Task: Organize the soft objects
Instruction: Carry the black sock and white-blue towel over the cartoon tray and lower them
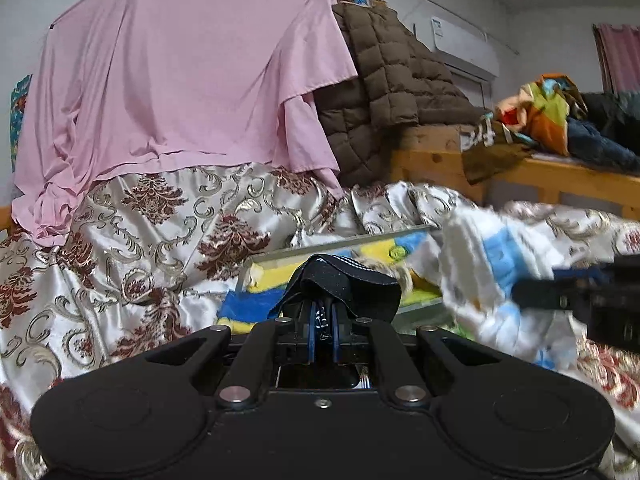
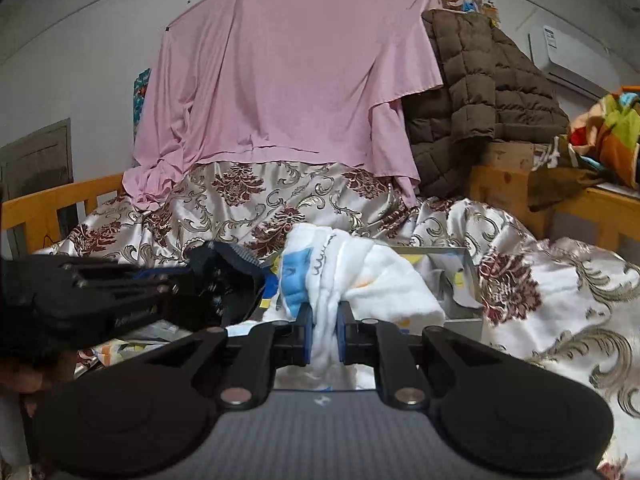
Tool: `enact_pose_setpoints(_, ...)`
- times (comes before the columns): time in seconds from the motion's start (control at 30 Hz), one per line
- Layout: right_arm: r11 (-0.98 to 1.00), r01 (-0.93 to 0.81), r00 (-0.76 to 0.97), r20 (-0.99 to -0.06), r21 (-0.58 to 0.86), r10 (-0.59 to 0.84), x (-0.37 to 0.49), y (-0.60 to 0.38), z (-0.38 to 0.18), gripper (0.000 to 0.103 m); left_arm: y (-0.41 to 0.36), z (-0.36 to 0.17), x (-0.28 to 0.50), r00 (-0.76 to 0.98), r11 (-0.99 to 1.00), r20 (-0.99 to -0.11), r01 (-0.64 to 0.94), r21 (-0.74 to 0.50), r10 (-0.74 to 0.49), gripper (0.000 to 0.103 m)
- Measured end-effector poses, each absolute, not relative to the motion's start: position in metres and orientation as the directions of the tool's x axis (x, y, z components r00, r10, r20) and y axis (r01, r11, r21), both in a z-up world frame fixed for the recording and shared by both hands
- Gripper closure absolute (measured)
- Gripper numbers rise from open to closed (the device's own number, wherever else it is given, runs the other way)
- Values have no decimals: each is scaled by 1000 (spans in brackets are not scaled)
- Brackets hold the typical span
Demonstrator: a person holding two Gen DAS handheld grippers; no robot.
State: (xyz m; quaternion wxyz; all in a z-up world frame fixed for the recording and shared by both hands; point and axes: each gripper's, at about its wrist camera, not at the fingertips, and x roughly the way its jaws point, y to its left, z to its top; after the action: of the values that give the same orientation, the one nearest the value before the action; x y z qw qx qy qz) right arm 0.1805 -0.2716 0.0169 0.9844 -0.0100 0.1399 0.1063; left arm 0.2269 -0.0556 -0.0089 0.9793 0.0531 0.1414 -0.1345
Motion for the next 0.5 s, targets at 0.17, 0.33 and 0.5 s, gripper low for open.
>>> enact_pose_setpoints(0.17, 975, -221, 936, -282, -7, 211, 200, -263, 21, 89, -50, -3, 254, 922, 962, -290, 274, 21, -256, 95)
enact_pose_setpoints(0.33, 972, -236, 933, -277, 12, 230, 231, -251, 32, 90, -33, -2, 281, 917, 962, -293, 270, -39, -270, 95)
enact_pose_setpoints(0.5, 967, -254, 930, -280, -19, 239, 269, -229, 47, 90, -11, 2, 321, 908, 958, -307, 255, -132, -285, 95)
